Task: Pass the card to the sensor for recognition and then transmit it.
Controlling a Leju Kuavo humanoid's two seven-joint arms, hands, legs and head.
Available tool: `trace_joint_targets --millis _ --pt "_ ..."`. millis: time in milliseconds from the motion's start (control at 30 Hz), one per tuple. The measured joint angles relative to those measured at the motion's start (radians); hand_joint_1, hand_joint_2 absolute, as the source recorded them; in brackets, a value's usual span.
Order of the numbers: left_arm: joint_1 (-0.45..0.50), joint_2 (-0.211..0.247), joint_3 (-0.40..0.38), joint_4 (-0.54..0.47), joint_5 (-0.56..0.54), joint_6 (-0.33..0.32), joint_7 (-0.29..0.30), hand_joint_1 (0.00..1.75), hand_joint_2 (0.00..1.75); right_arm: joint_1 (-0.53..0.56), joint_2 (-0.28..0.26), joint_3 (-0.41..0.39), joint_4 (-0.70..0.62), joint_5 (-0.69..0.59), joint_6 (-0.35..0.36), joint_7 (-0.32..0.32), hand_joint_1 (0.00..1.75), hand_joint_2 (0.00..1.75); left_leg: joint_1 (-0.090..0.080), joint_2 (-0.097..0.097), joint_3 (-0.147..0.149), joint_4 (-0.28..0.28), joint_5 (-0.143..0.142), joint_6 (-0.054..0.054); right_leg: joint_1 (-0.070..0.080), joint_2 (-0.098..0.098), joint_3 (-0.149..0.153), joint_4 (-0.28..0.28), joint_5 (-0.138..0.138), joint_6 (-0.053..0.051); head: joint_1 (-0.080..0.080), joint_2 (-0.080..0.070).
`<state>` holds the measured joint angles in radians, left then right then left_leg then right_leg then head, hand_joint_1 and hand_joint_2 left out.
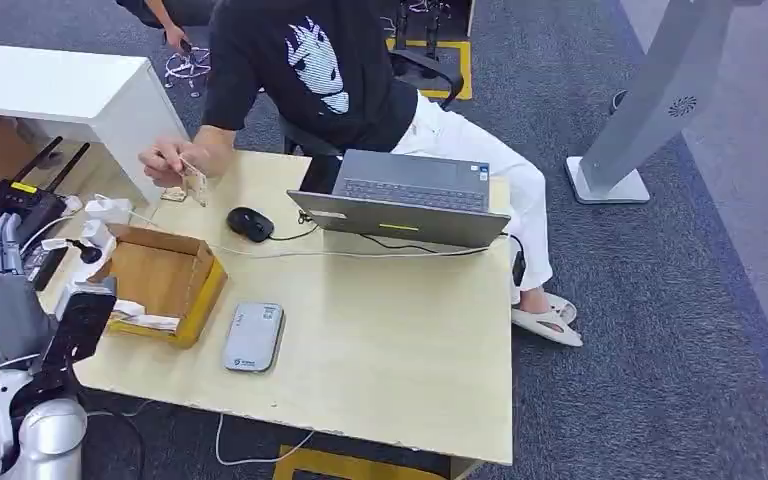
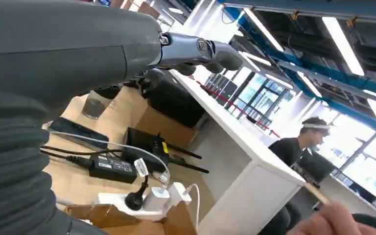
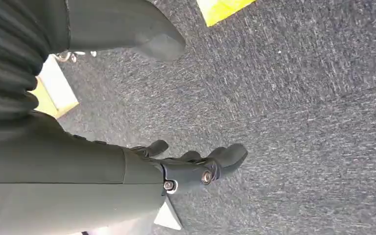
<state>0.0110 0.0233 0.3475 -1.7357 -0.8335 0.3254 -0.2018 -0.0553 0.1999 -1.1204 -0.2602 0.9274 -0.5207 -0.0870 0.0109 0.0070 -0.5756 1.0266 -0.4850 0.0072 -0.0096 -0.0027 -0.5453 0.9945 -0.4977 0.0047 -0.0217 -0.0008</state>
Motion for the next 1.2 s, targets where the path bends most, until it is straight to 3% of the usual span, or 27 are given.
trace_joint_targets --millis 167,500,533,567,600,1200 --pt "-0.038 0.026 -0.031 0.053 0.024 -0.040 0.023 0.00 1.75 -0.003 -0.005 0.001 0.004 0.006 0.006 -0.007 0.00 1.75 0.000 -0.001 -0.001 0.000 0.000 0.000 0.000 0.000 0.000 0.000 0.000 0.000 0.000 0.000" --pt "-0.024 0.031 -0.068 0.062 0.115 -0.124 0.007 0.00 1.75 -0.004 -0.005 0.001 0.006 0.014 0.015 -0.002 0.00 1.75 0.000 -0.001 -0.001 0.000 0.000 0.000 0.000 0.000 0.000 0.000 0.000 0.000 0.000 0.000" --pt "-0.022 0.031 -0.073 0.062 0.128 -0.138 0.005 0.52 1.75 -0.004 -0.005 0.001 0.006 0.015 0.015 -0.004 0.00 1.75 0.000 -0.001 -0.001 0.000 0.000 0.000 0.000 0.000 0.000 0.000 0.000 0.000 0.000 0.000" --pt "-0.019 0.031 -0.077 0.062 0.136 -0.147 0.002 0.52 1.75 -0.004 -0.005 0.001 0.006 0.015 0.015 -0.005 0.00 1.75 0.000 -0.001 -0.001 0.000 0.000 0.000 0.000 0.000 0.000 0.000 0.000 0.000 0.000 0.000" --pt "-0.017 0.031 -0.081 0.062 0.140 -0.151 0.001 1.75 1.75 -0.004 -0.005 0.001 0.006 0.015 0.015 -0.005 0.00 1.75 0.000 -0.001 -0.001 0.000 0.000 0.000 0.000 0.000 0.000 0.000 0.000 0.000 0.000 0.000" --pt "0.008 0.031 -0.122 0.060 0.145 -0.169 -0.005 1.75 1.75 -0.005 -0.006 0.001 0.006 0.026 0.023 -0.004 0.00 1.75 0.000 -0.001 -0.001 0.000 0.000 0.000 0.000 0.000 0.000 0.000 0.000 0.000 0.000 0.000"
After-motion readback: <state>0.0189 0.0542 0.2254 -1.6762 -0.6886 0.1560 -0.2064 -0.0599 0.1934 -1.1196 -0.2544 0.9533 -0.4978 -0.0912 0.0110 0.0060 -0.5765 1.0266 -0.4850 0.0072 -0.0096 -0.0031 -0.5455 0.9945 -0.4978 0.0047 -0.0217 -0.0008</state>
